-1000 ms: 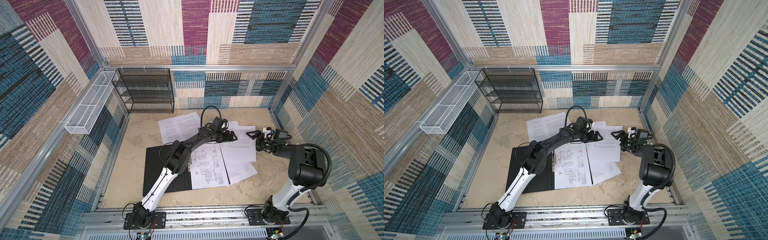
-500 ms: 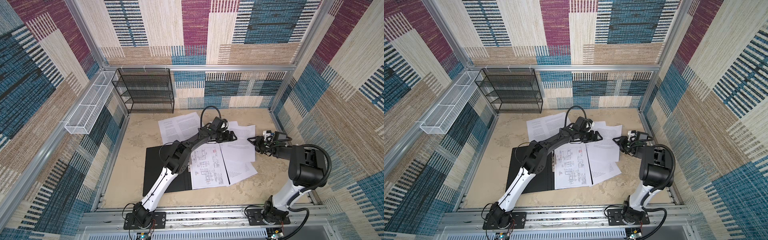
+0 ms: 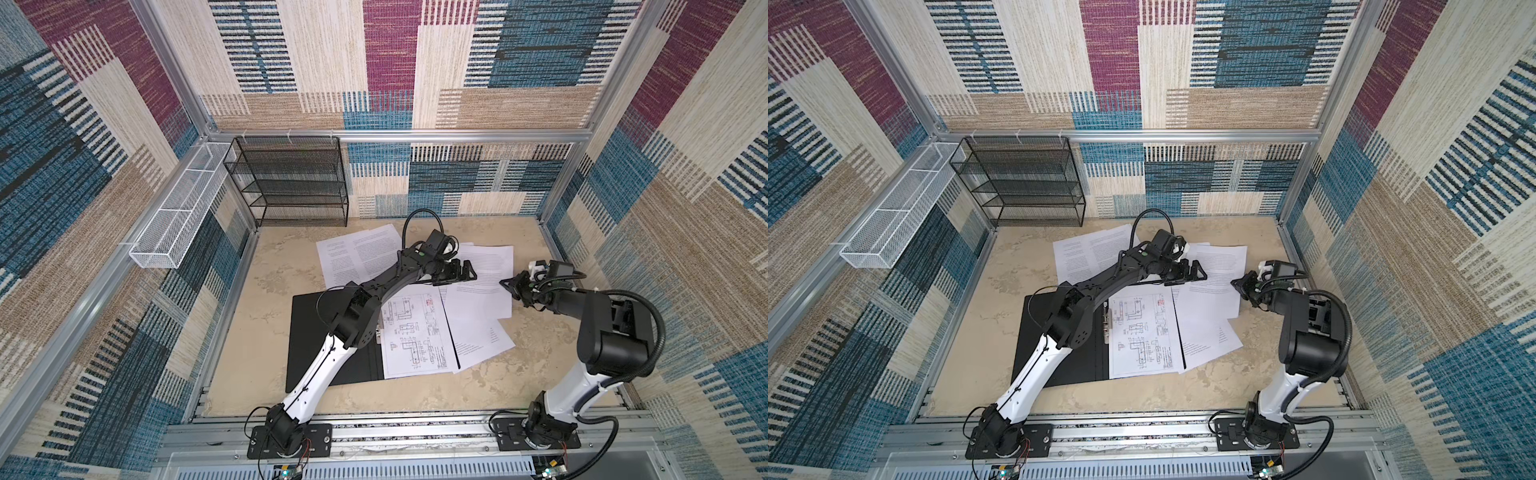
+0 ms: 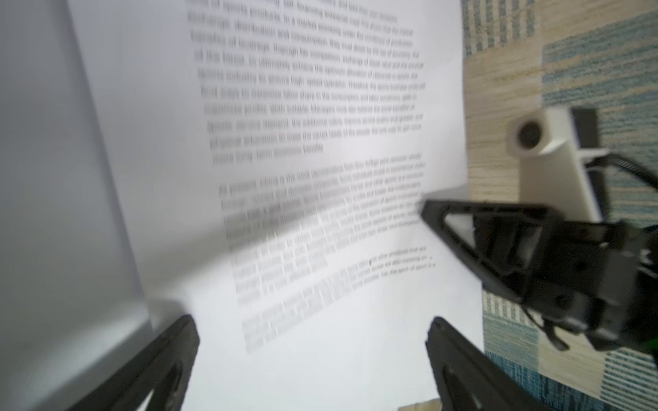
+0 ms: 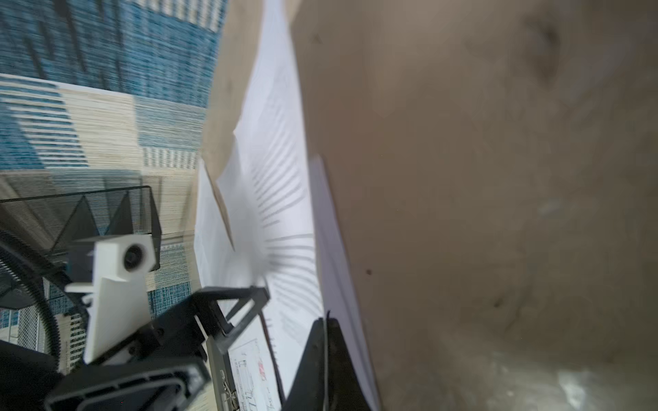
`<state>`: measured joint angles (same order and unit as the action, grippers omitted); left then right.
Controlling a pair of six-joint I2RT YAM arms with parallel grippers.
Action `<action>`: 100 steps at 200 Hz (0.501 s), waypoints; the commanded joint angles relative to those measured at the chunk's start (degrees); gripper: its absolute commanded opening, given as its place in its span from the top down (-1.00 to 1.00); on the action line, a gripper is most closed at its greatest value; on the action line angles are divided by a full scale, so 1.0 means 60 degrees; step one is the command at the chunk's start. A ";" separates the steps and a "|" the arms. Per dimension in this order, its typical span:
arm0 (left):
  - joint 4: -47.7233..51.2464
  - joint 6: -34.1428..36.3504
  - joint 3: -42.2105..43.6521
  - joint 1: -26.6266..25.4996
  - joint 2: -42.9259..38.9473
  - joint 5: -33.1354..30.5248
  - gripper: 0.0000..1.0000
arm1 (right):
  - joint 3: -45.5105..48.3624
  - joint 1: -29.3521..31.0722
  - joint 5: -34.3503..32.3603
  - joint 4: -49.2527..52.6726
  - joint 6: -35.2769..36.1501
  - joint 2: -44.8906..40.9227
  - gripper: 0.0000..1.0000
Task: Put the files into the folder
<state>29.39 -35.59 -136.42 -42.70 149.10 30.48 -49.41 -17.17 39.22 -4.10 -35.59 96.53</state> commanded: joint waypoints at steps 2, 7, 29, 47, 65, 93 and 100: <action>0.0875 0.0419 0.0119 -0.0069 -0.2504 0.0137 -0.98 | -0.0566 0.0193 -0.0786 0.0589 0.0698 -0.0572 1.00; 0.0979 0.0481 0.0304 -0.0037 -0.2828 0.0040 -0.98 | -0.0735 0.0266 -0.0914 0.0757 0.0811 -0.0697 1.00; 0.2072 0.0851 0.1963 0.0170 -0.4621 -0.1677 -0.98 | -0.1636 0.1010 -0.1435 0.1638 0.1298 -0.1159 1.00; 0.1858 0.0860 0.4974 0.0528 -0.6711 -0.3224 -0.98 | -0.2255 0.1950 -0.1658 0.2236 0.1477 -0.1541 1.00; 0.0776 0.0371 0.8335 0.1414 -0.8880 -0.3289 -0.98 | -0.2730 0.3154 -0.2002 0.2675 0.1516 -0.1926 1.00; 0.0254 -0.0358 1.1909 0.3341 -1.0977 -0.2712 -0.98 | -0.3104 0.4715 -0.1473 0.2708 0.1047 -0.2052 1.00; 0.0298 -0.0417 1.2485 0.3769 -1.1202 -0.2680 -0.98 | -0.3140 0.5071 -0.1330 0.2631 0.0896 -0.2038 1.00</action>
<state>31.66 -34.70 -72.16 -26.13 86.48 14.79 -67.02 7.73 29.58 9.82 -28.23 84.47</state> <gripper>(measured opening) 0.990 0.049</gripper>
